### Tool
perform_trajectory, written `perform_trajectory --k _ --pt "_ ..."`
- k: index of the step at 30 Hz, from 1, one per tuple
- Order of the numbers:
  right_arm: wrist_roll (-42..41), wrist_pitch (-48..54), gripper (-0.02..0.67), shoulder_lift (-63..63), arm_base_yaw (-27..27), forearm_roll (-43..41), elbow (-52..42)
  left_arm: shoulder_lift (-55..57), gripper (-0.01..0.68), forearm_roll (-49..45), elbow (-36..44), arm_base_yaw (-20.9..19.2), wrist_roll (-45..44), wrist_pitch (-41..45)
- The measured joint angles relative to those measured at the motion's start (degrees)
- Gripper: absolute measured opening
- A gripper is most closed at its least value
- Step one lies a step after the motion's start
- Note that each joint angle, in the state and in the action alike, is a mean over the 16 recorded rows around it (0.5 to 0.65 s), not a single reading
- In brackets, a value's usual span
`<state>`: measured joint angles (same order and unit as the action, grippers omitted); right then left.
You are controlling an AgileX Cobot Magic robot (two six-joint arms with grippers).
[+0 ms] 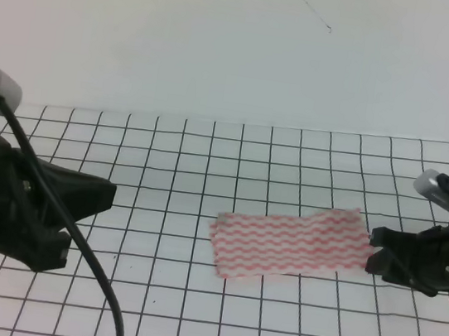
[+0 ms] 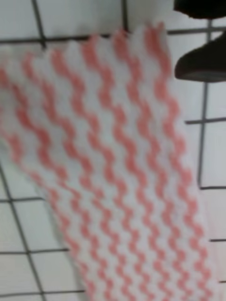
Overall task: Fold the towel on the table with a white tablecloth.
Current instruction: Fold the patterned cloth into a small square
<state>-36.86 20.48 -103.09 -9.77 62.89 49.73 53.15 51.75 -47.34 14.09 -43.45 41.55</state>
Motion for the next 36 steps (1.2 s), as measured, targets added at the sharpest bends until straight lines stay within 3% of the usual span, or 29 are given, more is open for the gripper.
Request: perform_trajectory --k 11,25,36 --pt "-1.5 -3.0 0.221 -2.5 0.0 4.4 0.0 0.0 -0.001 0.1 0.0 0.0 -0.1 0.1" --pt "-13.1 -3.3 0.221 -4.6 0.0 19.5 0.0 0.0 -0.001 0.2 0.0 0.0 -0.6 0.2" --pt "-15.6 -3.4 0.205 -5.0 0.0 22.3 0.0 0.0 -0.001 0.1 0.0 0.0 -0.6 0.3"
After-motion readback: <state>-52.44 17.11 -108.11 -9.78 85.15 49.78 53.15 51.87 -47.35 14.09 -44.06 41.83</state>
